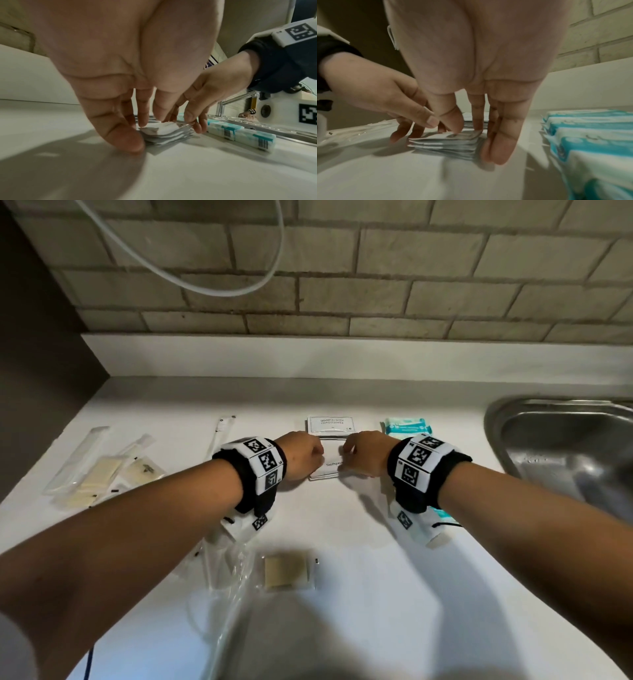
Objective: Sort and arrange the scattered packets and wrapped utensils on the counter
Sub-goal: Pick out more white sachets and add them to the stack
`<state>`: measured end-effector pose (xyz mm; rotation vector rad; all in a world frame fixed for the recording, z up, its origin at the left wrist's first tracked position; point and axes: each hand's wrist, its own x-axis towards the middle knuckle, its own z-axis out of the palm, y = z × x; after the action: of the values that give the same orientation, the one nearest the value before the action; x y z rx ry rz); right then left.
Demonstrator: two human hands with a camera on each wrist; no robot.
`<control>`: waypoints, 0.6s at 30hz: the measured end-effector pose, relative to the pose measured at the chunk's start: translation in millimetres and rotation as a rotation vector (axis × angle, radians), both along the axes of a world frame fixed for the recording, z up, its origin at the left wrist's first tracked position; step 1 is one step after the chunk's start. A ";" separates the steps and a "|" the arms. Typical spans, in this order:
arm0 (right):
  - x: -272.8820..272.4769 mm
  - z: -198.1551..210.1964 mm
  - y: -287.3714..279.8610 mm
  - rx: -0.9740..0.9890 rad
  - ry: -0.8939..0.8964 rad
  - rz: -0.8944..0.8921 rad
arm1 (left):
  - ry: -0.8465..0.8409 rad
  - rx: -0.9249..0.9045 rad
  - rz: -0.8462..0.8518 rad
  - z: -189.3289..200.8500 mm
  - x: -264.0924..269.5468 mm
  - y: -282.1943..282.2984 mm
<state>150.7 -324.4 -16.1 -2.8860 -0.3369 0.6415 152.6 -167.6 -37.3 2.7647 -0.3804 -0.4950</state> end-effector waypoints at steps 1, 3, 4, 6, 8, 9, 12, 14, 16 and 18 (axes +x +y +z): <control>-1.3 0.0 -0.4 -0.003 0.002 0.011 | 0.006 0.015 -0.010 0.6 0.1 1.0; -3.8 0.3 -0.7 -0.027 -0.001 0.048 | 0.020 0.053 -0.029 1.1 -0.8 2.4; -4.7 0.7 -0.3 -0.039 -0.003 0.074 | 0.023 0.070 -0.040 1.0 -1.3 2.1; -4.0 -0.5 1.7 -0.056 -0.003 0.120 | 0.011 0.098 -0.056 0.0 -0.4 -0.9; -2.1 -2.3 4.4 -0.065 -0.020 0.143 | -0.007 0.114 -0.049 -1.7 2.9 -5.5; -1.0 -3.3 5.5 -0.070 -0.030 0.145 | -0.016 0.112 -0.042 -2.0 4.4 -7.6; 4.3 -7.0 7.5 -0.083 -0.060 0.144 | -0.023 0.110 -0.017 -2.4 8.9 -10.3; 9.3 -10.2 7.4 -0.072 -0.067 0.122 | -0.028 0.100 -0.004 -2.1 11.0 -10.6; 12.7 -13.5 6.7 -0.067 -0.066 0.092 | -0.042 0.091 0.000 -4.3 13.6 -10.7; 15.4 -16.2 5.5 -0.061 -0.070 0.077 | -0.053 0.092 -0.005 -4.9 14.6 -11.3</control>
<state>166.1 -319.0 -32.3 -2.9720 -0.4475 0.5740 167.2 -179.0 -42.3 2.8707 -0.3859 -0.4518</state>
